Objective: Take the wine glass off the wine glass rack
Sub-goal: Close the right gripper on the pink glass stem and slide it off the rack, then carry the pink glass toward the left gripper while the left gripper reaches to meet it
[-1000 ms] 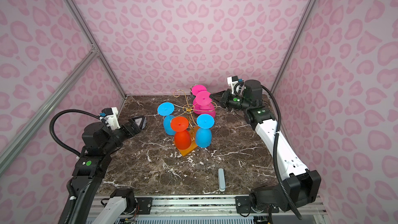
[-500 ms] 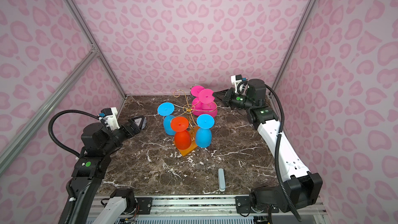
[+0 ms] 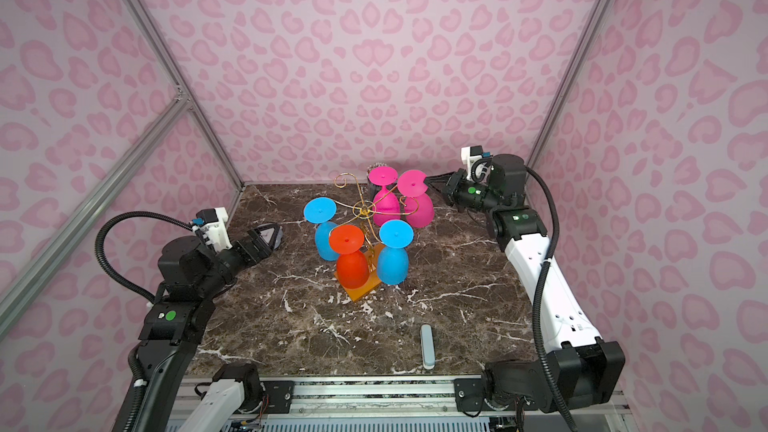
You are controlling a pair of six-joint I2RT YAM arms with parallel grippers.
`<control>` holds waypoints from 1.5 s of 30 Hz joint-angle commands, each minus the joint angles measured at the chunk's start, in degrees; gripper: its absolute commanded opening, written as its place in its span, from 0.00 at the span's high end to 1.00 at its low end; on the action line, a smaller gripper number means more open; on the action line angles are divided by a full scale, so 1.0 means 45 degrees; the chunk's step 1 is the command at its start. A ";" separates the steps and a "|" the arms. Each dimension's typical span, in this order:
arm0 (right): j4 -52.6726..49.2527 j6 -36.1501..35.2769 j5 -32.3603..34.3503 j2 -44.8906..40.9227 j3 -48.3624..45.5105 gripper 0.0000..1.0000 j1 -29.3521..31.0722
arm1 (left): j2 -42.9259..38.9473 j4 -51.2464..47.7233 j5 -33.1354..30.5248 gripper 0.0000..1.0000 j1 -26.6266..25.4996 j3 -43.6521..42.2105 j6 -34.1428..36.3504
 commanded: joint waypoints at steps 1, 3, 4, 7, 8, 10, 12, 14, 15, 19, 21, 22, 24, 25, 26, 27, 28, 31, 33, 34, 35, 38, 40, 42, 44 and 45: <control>0.0188 -0.0257 -0.0131 -0.0152 -0.0082 1.00 -0.0217 | 0.0037 0.0117 0.0069 0.03 -0.0007 0.0257 -0.0020; 0.0066 -0.0348 -0.0167 -0.0269 -0.0084 1.00 -0.0397 | 0.0037 0.0118 0.0078 0.03 -0.0008 0.0361 -0.0022; 0.0033 -0.0384 -0.0166 -0.0306 -0.0118 1.00 -0.0503 | 0.0070 0.0101 0.0122 0.03 -0.0008 0.0435 -0.0022; -0.0065 -0.0583 -0.0172 -0.0512 -0.0084 1.00 -0.0888 | 0.0223 0.0097 0.0368 0.03 -0.0008 0.0849 0.0012; -0.0134 -0.0694 -0.0207 -0.0597 -0.0056 1.00 -0.1026 | 0.0337 0.0102 0.0452 0.03 -0.0007 0.1064 0.0017; -0.0284 -0.0997 -0.0206 -0.0722 -0.0004 1.00 -0.1299 | 0.0500 0.0034 0.0436 0.02 -0.0044 0.1473 -0.0021; -0.0333 -0.1260 -0.0088 -0.0897 -0.0003 1.00 -0.1537 | 0.0698 -0.0047 0.0458 0.02 -0.0189 0.2012 0.0105; -0.0547 -0.1601 0.0132 -0.1037 0.0035 1.00 -0.1682 | 0.0907 -0.0054 0.0553 0.02 -0.0393 0.2533 0.0173; -0.0686 -0.1823 0.0273 -0.1089 0.0090 1.00 -0.1730 | 0.1053 -0.0042 0.0675 0.02 -0.0533 0.2816 0.0161; -0.1249 -0.3075 0.0749 -0.1311 0.0481 1.00 -0.1737 | 0.1849 0.0221 0.1570 0.02 -0.0978 0.4113 -0.0412; -0.1391 -0.3754 0.0900 -0.1471 0.0731 1.00 -0.1738 | 0.2295 0.0345 0.1971 0.02 -0.1285 0.4934 -0.0709; -0.1371 -0.4004 0.0939 -0.1545 0.0801 1.00 -0.1738 | 0.2503 0.0351 0.2035 0.01 -0.1471 0.5249 -0.0777; -0.1237 -0.4769 0.0962 -0.1803 0.0930 1.00 -0.1742 | 0.2941 0.0351 0.2172 0.00 -0.1861 0.5943 -0.0902; -0.1104 -0.5095 0.0965 -0.1957 0.0935 1.00 -0.1731 | 0.3160 0.0366 0.2259 0.00 -0.2034 0.6333 -0.1028; -0.0955 -0.5560 0.0918 -0.2151 0.0899 1.00 -0.1719 | 0.3428 0.0407 0.2412 0.00 -0.2240 0.6662 -0.1176; -0.0794 -0.5979 0.0906 -0.2364 0.0831 1.00 -0.1728 | 0.3690 0.0465 0.2596 0.00 -0.2487 0.6951 -0.1311; -0.0691 -0.6350 0.0888 -0.2529 0.0788 1.00 -0.1726 | 0.3939 0.0485 0.2691 0.01 -0.2728 0.7208 -0.1382; -0.0638 -0.7614 0.0808 -0.3002 0.0742 1.00 -0.1672 | 0.4721 0.0597 0.2804 0.01 -0.3669 0.8041 -0.1506; -0.0726 -0.8712 0.0808 -0.3330 0.0706 1.00 -0.1487 | 0.5260 0.0697 0.2728 0.01 -0.4413 0.8507 -0.1480; -0.0791 -0.9240 0.0827 -0.3506 0.0655 1.00 -0.1348 | 0.5567 0.0720 0.2699 0.01 -0.4796 0.8720 -0.1439; -0.0794 -0.9692 0.0813 -0.3659 0.0570 1.00 -0.1243 | 0.5824 0.0719 0.2687 0.01 -0.5112 0.8889 -0.1429; -0.0008 -1.0381 0.0372 -0.4233 -0.0045 1.00 -0.1011 | 0.6603 0.0799 0.2840 0.01 -0.5998 0.9356 -0.1359; 0.0809 -1.0655 -0.0075 -0.4602 -0.0546 1.00 -0.0862 | 0.7050 0.0848 0.2872 0.01 -0.6523 0.9661 -0.1294; 0.1253 -1.1283 -0.0396 -0.4930 -0.0890 1.00 -0.0611 | 0.7420 0.0921 0.2900 0.01 -0.6968 0.9958 -0.1236; 0.1245 -1.2318 -0.0508 -0.5246 -0.1153 1.00 -0.0190 | 0.7860 0.0956 0.3044 0.01 -0.7426 1.0249 -0.1166; 0.1200 -1.2795 -0.0481 -0.5423 -0.1261 1.00 0.0099 | 0.8060 0.0951 0.3112 0.01 -0.7645 1.0412 -0.1137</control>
